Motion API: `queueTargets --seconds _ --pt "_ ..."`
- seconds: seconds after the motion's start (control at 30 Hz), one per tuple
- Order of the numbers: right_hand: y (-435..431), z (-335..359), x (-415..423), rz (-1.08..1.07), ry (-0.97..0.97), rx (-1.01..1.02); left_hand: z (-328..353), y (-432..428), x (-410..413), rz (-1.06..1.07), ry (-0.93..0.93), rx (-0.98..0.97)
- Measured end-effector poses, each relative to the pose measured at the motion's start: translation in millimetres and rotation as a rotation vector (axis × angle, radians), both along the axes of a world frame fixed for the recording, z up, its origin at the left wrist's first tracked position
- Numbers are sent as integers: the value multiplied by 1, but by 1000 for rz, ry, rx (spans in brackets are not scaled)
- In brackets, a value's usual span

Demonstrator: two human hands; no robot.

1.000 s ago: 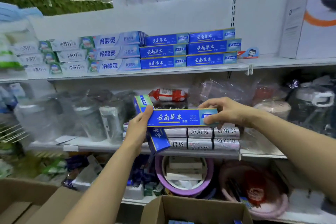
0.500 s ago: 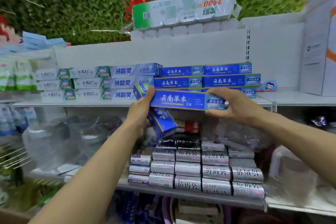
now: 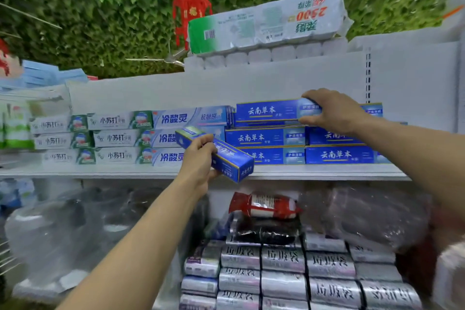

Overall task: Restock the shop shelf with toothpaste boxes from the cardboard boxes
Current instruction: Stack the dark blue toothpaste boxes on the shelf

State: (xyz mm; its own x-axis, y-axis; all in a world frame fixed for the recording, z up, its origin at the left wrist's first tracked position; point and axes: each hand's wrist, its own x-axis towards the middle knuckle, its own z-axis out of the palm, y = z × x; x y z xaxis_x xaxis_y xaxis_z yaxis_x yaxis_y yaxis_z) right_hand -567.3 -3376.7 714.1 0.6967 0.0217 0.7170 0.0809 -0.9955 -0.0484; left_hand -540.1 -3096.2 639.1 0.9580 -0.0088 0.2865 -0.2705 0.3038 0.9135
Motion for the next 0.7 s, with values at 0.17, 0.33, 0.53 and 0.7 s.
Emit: queueTargets --seconds 0.17,0.33,0.53,0.7 --pt "3 5 36 31 61 27 -1 -7 15 -42 -13 -23" --pt "-4 4 58 105 108 96 -6 -13 18 -44 -38 -78" --pt "-11 1 73 129 141 110 -13 -26 15 -47 -73 -138" --pt "-10 0 74 89 209 97 -19 -35 9 -40 -113 -153"
